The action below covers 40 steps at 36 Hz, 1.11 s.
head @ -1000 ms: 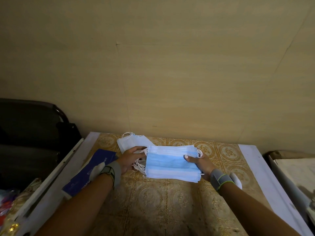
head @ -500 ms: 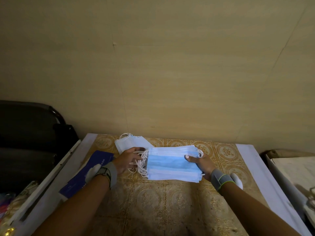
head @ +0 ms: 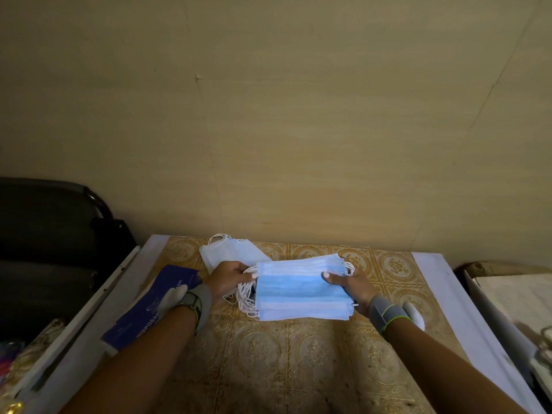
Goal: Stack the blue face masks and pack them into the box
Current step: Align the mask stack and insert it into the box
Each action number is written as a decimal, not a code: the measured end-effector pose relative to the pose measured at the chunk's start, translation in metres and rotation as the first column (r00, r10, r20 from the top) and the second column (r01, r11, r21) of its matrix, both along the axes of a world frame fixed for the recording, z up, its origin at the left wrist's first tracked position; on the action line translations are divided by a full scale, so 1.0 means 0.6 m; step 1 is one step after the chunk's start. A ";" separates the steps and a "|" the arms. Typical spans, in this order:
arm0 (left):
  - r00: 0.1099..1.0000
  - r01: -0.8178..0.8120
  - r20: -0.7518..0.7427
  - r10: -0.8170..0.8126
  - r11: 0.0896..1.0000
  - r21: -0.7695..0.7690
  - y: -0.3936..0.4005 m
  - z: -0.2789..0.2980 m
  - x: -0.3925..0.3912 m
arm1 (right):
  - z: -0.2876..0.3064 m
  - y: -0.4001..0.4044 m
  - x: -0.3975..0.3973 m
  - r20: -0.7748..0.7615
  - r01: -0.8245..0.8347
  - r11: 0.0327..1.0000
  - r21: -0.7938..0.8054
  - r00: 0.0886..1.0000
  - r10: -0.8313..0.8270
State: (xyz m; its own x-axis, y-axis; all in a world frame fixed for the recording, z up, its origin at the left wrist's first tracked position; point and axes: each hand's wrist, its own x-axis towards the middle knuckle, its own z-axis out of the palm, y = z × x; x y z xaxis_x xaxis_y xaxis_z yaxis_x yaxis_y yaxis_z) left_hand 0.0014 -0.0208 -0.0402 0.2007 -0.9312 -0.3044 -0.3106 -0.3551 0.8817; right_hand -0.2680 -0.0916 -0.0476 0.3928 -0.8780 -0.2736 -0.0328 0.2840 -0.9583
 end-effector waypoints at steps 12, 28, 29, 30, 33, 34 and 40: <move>0.995 -0.093 0.033 0.091 0.994 0.057 -0.001 0.011 0.004 | -0.016 0.000 -0.001 -0.023 0.004 1.000 0.015 1.000 -0.004; 0.974 0.166 -0.184 -0.134 0.972 0.169 0.001 0.007 -0.014 | 0.003 -0.002 -0.006 0.000 -0.009 1.000 0.026 1.000 0.009; 0.971 0.182 -0.188 -0.149 0.968 0.172 0.000 0.005 -0.013 | 0.002 -0.001 -0.007 -0.005 -0.017 1.000 0.026 1.000 0.017; 0.969 0.194 -0.187 -0.161 0.965 0.175 -0.001 0.003 -0.011 | 0.002 0.001 -0.008 -0.006 -0.021 0.999 0.030 1.000 0.021; 0.978 0.180 -0.139 -0.157 0.968 0.173 -0.002 -0.001 -0.002 | -0.001 0.001 -0.013 -0.011 -0.011 0.999 0.038 1.000 0.011; 0.983 0.162 -0.113 -0.143 0.970 0.181 -0.003 -0.001 0.001 | -0.002 0.001 -0.015 -0.014 -0.004 0.999 0.046 1.000 0.004; 0.995 0.092 0.014 -0.099 0.962 0.259 -0.008 0.001 0.009 | 0.001 0.003 -0.019 -0.040 -0.009 0.999 0.040 0.999 0.011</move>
